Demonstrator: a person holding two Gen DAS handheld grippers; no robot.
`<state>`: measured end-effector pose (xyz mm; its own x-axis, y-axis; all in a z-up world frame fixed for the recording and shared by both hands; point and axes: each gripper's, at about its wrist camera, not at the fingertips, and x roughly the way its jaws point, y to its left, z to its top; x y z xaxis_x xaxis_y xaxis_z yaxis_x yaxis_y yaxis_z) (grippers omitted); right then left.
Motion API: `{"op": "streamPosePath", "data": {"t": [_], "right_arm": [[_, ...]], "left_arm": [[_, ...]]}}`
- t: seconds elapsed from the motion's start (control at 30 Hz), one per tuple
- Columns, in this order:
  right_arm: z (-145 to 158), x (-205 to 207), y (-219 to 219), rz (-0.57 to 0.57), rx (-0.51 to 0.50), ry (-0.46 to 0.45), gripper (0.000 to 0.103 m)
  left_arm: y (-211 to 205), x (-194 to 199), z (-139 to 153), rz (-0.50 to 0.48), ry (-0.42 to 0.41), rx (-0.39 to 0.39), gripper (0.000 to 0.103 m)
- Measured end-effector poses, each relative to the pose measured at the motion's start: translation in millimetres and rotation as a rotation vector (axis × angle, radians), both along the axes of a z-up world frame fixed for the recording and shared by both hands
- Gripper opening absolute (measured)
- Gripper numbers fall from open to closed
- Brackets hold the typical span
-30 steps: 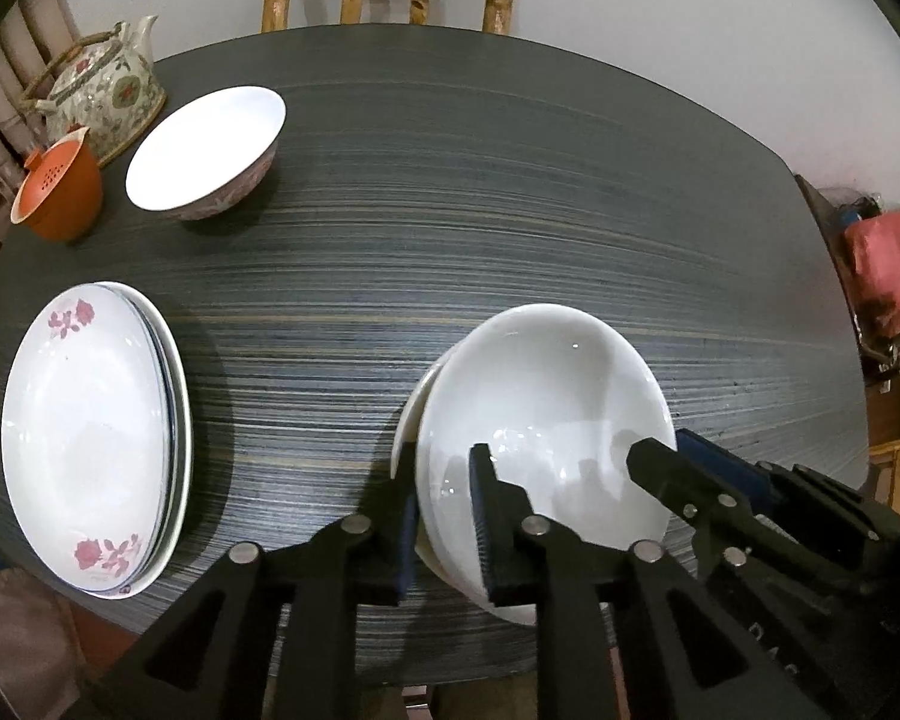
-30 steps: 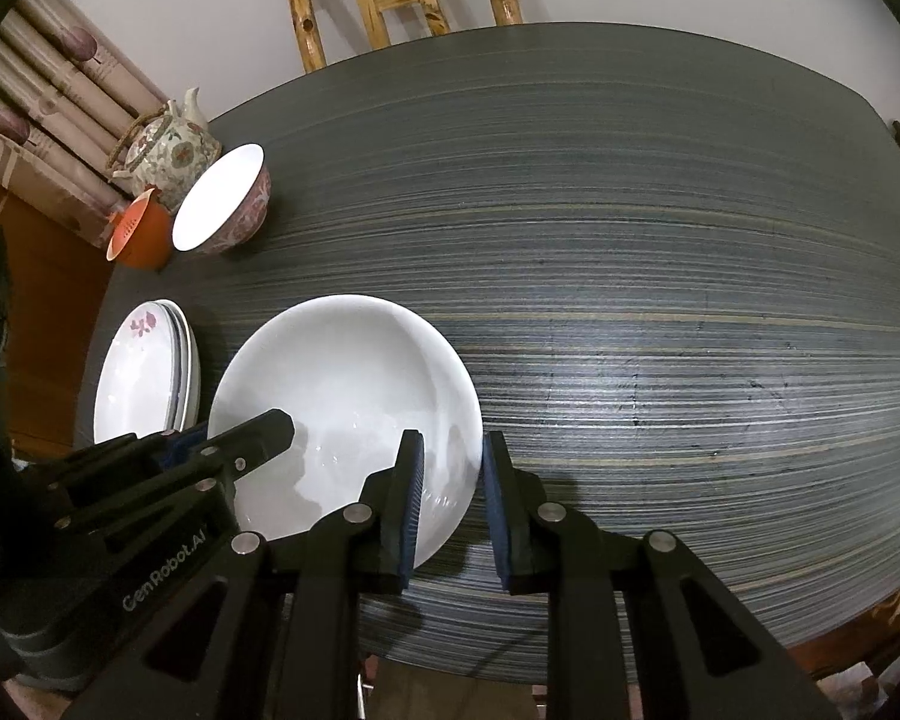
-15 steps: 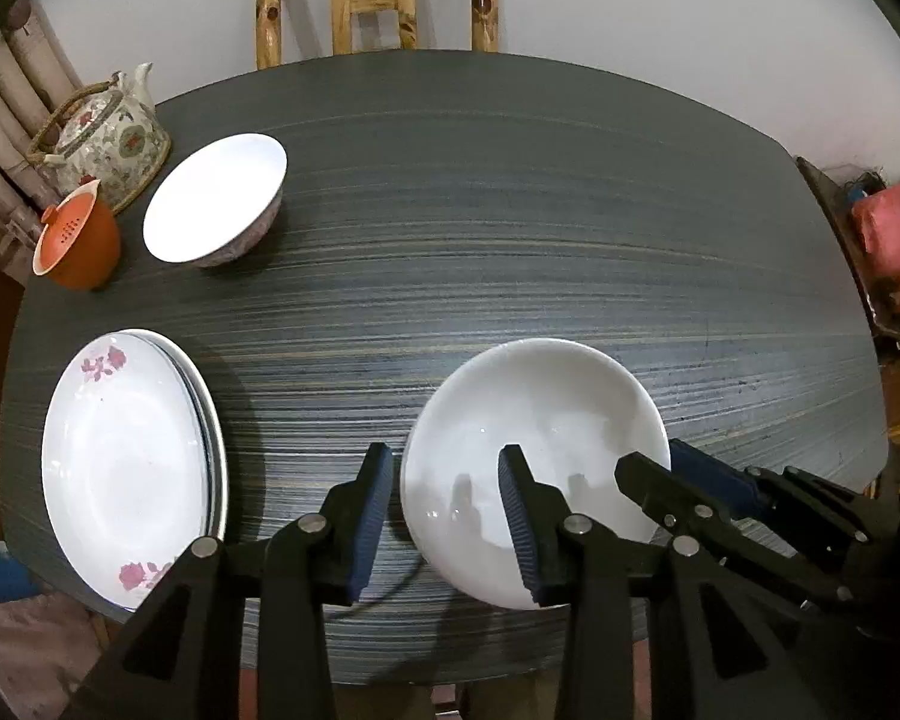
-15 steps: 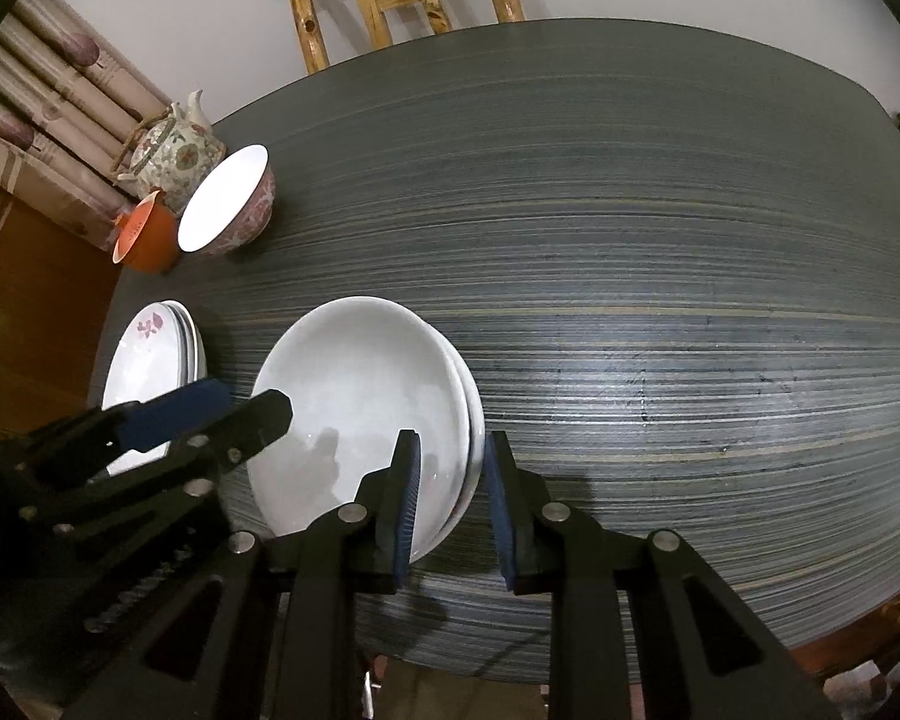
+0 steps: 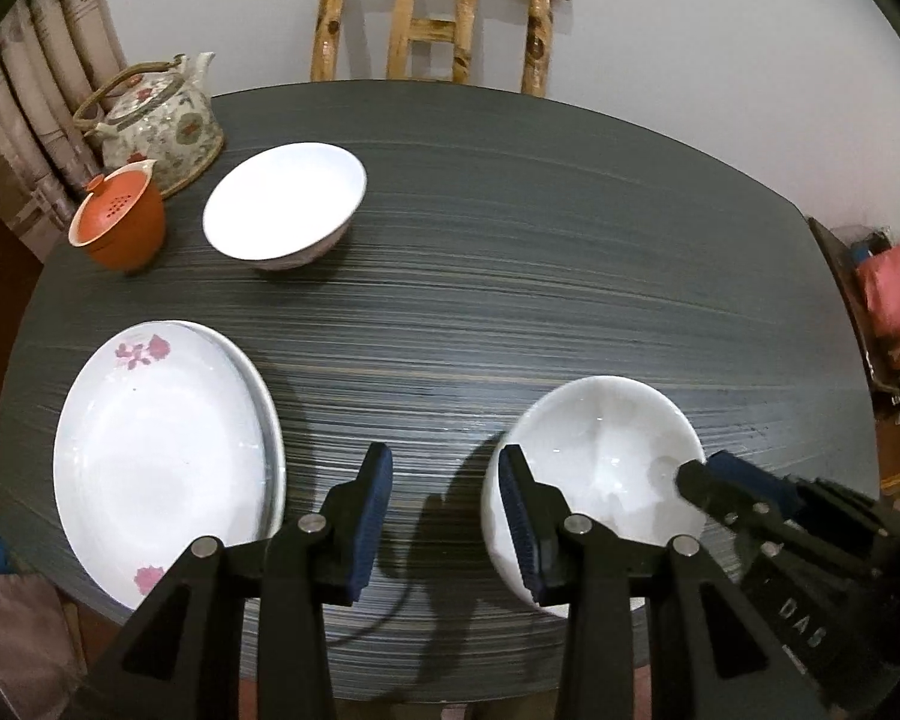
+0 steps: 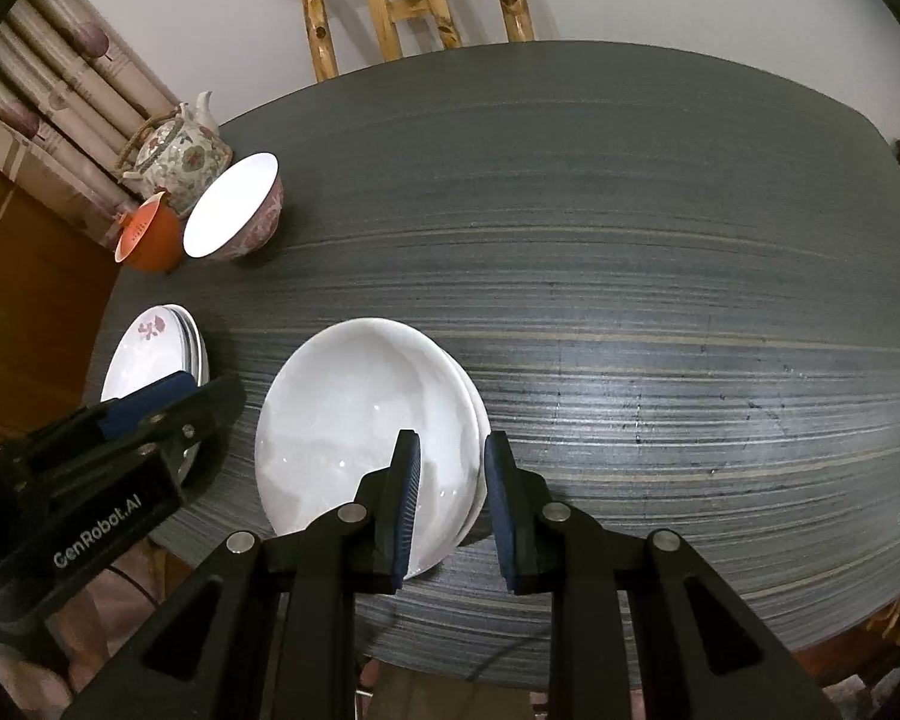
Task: Organize plates and bowls
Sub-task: 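Open both tools and withdraw from the nested white bowls, then reach both tools toward the white bowl beside the orange tea cup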
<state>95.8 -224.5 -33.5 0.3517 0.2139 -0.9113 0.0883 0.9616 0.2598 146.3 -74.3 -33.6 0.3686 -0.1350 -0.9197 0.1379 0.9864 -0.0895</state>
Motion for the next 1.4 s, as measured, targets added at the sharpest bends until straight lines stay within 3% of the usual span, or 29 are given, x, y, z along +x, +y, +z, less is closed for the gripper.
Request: {"op": "streamPosePath", "data": {"t": [0.3, 0.6, 0.9, 1.4], "right_arm": [[12, 15, 12, 0.037, -0.057, -0.03, 0.023], [19, 47, 36, 0.101, -0.061, -0.035, 0.023], [22, 98, 68, 0.162, -0.009, -0.042, 0.023], [1, 199, 128, 0.234, 0.014, -0.01, 0.023]], "left_arm": [[32, 8, 12, 0.044, -0.02, -0.028, 0.037], [87, 44, 23, 0.122, -0.015, -0.066, 0.037], [134, 84, 18, 0.226, 0.025, -0.122, 0.037], [153, 157, -15, 0.296, 0.122, -0.194, 0.037]]}}
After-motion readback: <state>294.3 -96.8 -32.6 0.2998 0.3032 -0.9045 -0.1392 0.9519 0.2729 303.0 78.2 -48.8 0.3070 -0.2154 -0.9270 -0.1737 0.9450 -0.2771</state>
